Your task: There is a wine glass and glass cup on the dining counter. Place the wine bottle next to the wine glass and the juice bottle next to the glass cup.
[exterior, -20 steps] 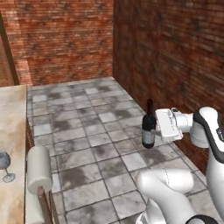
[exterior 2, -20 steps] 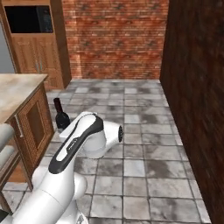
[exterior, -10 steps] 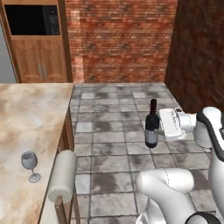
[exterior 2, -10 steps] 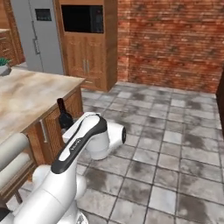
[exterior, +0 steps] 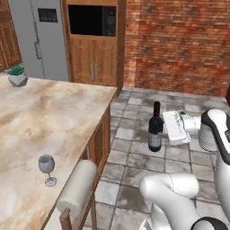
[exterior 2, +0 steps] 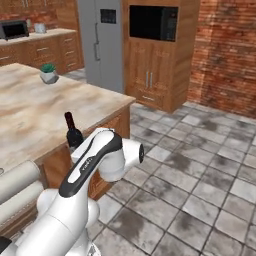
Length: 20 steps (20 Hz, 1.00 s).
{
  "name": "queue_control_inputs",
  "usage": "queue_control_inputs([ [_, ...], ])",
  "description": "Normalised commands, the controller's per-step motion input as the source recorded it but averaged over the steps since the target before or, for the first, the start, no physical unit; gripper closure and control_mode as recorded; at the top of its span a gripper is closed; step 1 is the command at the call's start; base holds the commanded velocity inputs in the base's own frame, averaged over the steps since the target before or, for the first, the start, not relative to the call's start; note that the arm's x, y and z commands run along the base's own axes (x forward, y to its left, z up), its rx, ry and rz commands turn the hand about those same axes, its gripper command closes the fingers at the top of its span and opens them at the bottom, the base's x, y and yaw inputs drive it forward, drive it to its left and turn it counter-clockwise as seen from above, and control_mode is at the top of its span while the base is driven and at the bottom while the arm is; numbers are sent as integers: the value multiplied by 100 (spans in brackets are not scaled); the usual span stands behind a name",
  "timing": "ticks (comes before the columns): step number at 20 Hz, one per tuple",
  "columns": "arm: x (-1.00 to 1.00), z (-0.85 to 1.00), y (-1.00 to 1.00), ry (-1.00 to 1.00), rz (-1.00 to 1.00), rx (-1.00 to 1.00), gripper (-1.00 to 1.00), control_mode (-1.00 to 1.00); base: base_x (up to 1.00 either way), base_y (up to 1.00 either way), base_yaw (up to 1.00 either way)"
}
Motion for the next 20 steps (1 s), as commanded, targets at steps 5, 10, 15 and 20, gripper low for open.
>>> queue_control_inputs([
  [5,0,0,0,0,0,0,100,100,59,-16,45],
  [10,0,0,0,0,0,0,100,100,54,-21,43],
  [15,0,0,0,0,0,0,100,100,41,-23,51],
  [20,0,0,0,0,0,0,100,100,38,-22,55],
])
